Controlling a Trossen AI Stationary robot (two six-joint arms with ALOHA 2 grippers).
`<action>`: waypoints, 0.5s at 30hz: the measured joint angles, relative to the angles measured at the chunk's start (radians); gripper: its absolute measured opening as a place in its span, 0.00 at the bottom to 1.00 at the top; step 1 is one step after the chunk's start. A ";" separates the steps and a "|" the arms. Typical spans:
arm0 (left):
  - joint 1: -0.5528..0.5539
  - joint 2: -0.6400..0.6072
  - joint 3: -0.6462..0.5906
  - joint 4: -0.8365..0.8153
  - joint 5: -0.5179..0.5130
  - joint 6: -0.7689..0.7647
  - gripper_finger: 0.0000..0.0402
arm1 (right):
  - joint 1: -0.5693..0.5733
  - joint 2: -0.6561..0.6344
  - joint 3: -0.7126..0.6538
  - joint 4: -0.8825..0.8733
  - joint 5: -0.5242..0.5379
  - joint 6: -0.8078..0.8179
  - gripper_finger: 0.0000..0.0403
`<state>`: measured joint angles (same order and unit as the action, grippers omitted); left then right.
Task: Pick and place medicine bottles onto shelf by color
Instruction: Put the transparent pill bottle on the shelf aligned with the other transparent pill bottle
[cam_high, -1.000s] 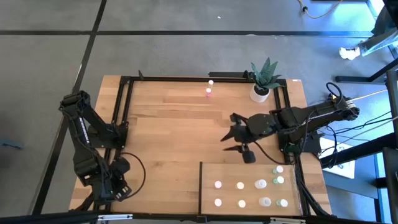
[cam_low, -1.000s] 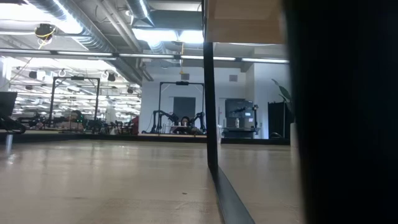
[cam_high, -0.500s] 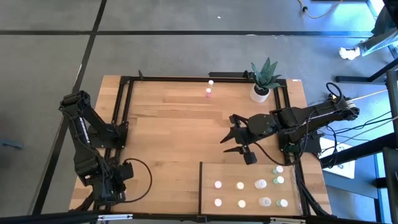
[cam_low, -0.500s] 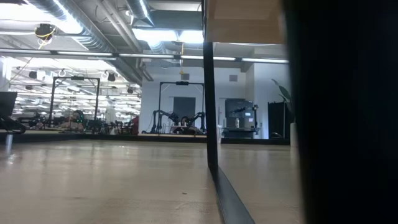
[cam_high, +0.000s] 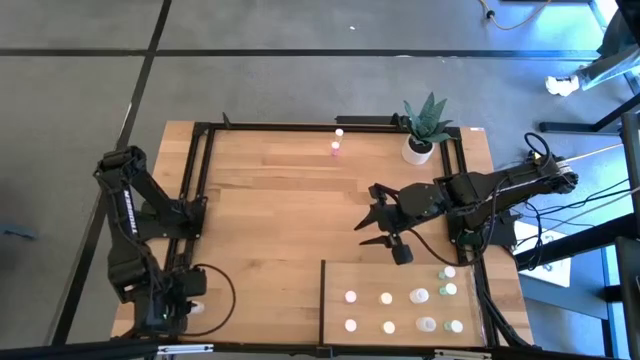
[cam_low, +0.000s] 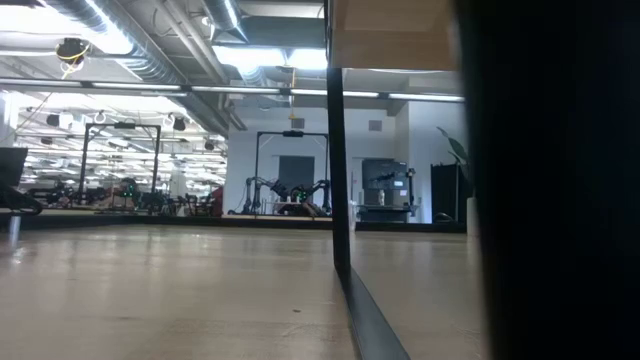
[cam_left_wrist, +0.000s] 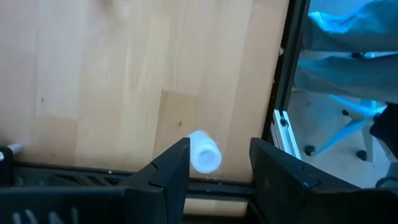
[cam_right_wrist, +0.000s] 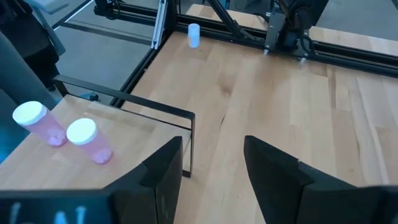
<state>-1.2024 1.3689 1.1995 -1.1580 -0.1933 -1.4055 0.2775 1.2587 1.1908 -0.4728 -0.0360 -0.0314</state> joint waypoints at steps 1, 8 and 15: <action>-0.005 0.000 0.000 0.000 -0.013 0.000 0.40 | 0.000 0.000 0.000 0.000 0.000 -0.001 0.43; -0.009 0.000 0.000 0.000 -0.034 -0.005 0.40 | 0.000 0.000 0.000 0.000 0.000 0.001 0.43; -0.009 0.000 0.000 -0.015 -0.034 -0.139 0.40 | 0.000 0.000 0.000 0.000 -0.001 0.000 0.43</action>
<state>-1.2114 1.3689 1.1992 -1.1733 -0.2272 -1.5449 0.2775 1.2587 1.1908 -0.4728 -0.0368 -0.0313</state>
